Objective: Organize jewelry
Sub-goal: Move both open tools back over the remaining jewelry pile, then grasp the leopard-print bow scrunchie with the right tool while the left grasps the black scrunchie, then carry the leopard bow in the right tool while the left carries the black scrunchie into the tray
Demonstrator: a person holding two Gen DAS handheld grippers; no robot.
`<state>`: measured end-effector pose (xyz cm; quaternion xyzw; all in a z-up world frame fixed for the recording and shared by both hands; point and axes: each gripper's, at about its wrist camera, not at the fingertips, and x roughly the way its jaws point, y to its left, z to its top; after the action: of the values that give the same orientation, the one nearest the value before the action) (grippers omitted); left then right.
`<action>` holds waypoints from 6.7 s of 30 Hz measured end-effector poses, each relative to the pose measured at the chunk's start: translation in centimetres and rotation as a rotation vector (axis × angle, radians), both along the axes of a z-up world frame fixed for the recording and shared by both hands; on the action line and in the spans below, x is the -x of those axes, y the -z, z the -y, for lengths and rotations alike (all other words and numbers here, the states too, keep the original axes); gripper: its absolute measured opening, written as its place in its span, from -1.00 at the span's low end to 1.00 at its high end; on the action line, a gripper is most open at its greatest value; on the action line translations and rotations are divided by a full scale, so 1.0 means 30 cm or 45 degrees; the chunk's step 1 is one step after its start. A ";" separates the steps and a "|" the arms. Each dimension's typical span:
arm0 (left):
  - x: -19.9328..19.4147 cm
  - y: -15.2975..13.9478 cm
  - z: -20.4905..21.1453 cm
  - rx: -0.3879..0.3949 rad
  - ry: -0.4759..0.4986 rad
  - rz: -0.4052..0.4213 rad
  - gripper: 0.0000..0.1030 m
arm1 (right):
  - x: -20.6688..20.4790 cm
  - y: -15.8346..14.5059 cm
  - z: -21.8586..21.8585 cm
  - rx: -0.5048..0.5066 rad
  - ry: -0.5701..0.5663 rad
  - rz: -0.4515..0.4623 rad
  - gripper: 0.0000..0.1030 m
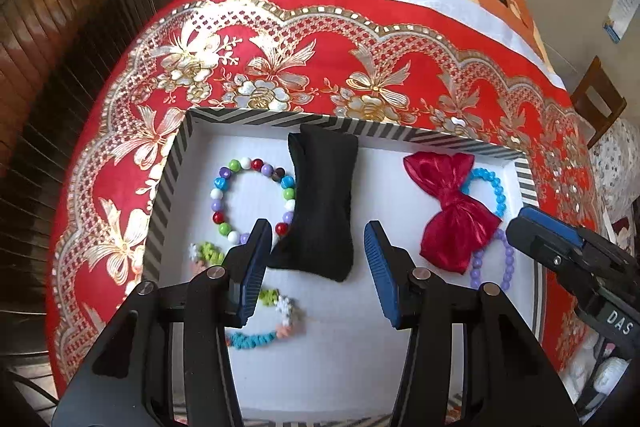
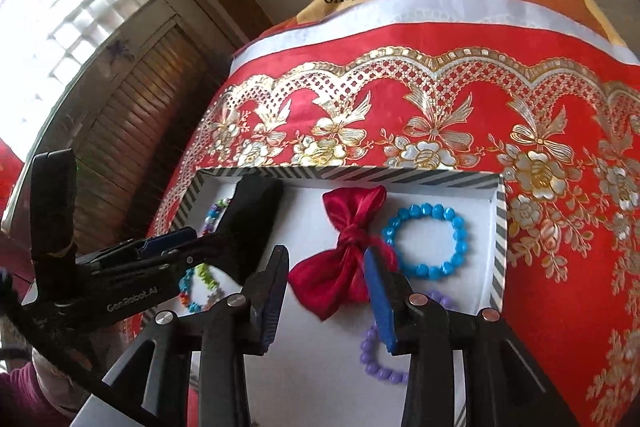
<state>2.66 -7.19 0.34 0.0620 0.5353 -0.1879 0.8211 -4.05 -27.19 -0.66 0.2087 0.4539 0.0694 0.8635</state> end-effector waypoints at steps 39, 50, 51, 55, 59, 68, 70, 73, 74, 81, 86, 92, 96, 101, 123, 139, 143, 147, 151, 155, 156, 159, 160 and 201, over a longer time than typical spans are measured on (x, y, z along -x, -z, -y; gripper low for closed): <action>0.644 -0.093 -0.206 -0.082 -0.006 0.176 -0.08 | 0.736 -0.081 -0.172 0.116 0.079 0.046 -0.04; 0.750 -0.095 -0.257 -0.081 -0.016 0.185 -0.08 | 0.842 -0.079 -0.226 0.137 0.055 0.048 0.05; 0.757 -0.093 -0.261 -0.081 -0.017 0.182 -0.08 | 0.848 -0.079 -0.230 0.139 0.054 0.048 0.07; 0.775 -0.087 -0.273 -0.081 -0.020 0.177 -0.08 | 0.874 -0.076 -0.243 0.148 0.047 0.044 0.07; 0.786 -0.080 -0.280 -0.088 -0.018 0.174 -0.08 | 0.891 -0.071 -0.244 0.153 0.050 0.037 0.07; 0.788 -0.061 -0.295 -0.096 -0.020 0.150 -0.08 | 0.899 -0.048 -0.244 0.148 0.044 0.012 0.08; 0.780 -0.056 -0.303 -0.088 -0.022 0.131 -0.08 | 0.898 -0.041 -0.245 0.148 0.040 0.006 0.08; 0.764 -0.042 -0.329 -0.069 -0.034 0.088 -0.08 | 0.897 -0.023 -0.244 0.145 0.032 -0.010 0.08; 0.760 -0.037 -0.336 -0.060 -0.038 0.073 -0.08 | 0.898 -0.012 -0.242 0.144 0.030 -0.020 0.08; 0.714 0.039 -0.423 0.039 -0.086 -0.112 -0.08 | 0.898 0.067 -0.225 0.128 0.033 -0.094 0.08; 0.707 0.095 -0.446 0.053 -0.082 -0.196 -0.07 | 0.878 0.094 -0.239 0.125 0.000 -0.113 0.08; 0.696 0.141 -0.427 -0.017 -0.067 -0.203 -0.03 | 0.828 0.142 -0.271 0.150 -0.026 -0.150 0.08; 0.693 0.167 -0.412 -0.081 -0.056 -0.188 -0.03 | 0.799 0.167 -0.283 0.154 -0.038 -0.161 0.08; 0.696 0.182 -0.377 -0.131 -0.024 -0.142 -0.03 | 0.771 0.200 -0.302 0.191 -0.060 -0.171 0.09; 0.650 -0.037 -0.320 0.058 0.015 -0.012 -0.85 | 0.827 -0.061 -0.233 0.209 -0.006 0.145 -0.61; 0.571 -0.189 -0.222 0.078 0.071 0.112 -0.85 | 0.783 -0.224 -0.191 0.218 0.042 0.274 -0.62; 0.546 -0.202 -0.197 0.076 0.079 0.124 -0.85 | 0.758 -0.245 -0.181 0.225 0.047 0.290 -0.62; 0.517 -0.210 -0.174 0.067 0.087 0.135 -0.85 | 0.729 -0.258 -0.167 0.226 0.052 0.299 -0.62; 0.486 -0.208 -0.160 0.061 0.087 0.135 -0.85 | 0.699 -0.261 -0.150 0.222 0.054 0.298 -0.61; 0.457 -0.198 -0.146 0.054 0.085 0.129 -0.85 | 0.663 -0.260 -0.140 0.213 0.050 0.294 -0.62; 0.452 -0.196 -0.144 0.053 0.085 0.127 -0.85 | 0.654 -0.257 -0.138 0.213 0.049 0.291 -0.62; 0.433 -0.189 -0.139 0.048 0.083 0.122 -0.85 | 0.630 -0.249 -0.134 0.205 0.047 0.284 -0.61; 0.424 -0.185 -0.137 0.046 0.082 0.118 -0.85 | 0.621 -0.247 -0.134 0.203 0.046 0.282 -0.62; 0.185 0.021 -0.126 0.003 0.020 -0.081 -0.85 | 0.048 -0.112 -0.172 0.066 -0.044 0.166 -0.61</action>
<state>-2.90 -3.39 -0.29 0.0592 0.5603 -0.1970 0.8023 -5.51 -22.04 2.70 0.1733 0.4019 0.0860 0.8950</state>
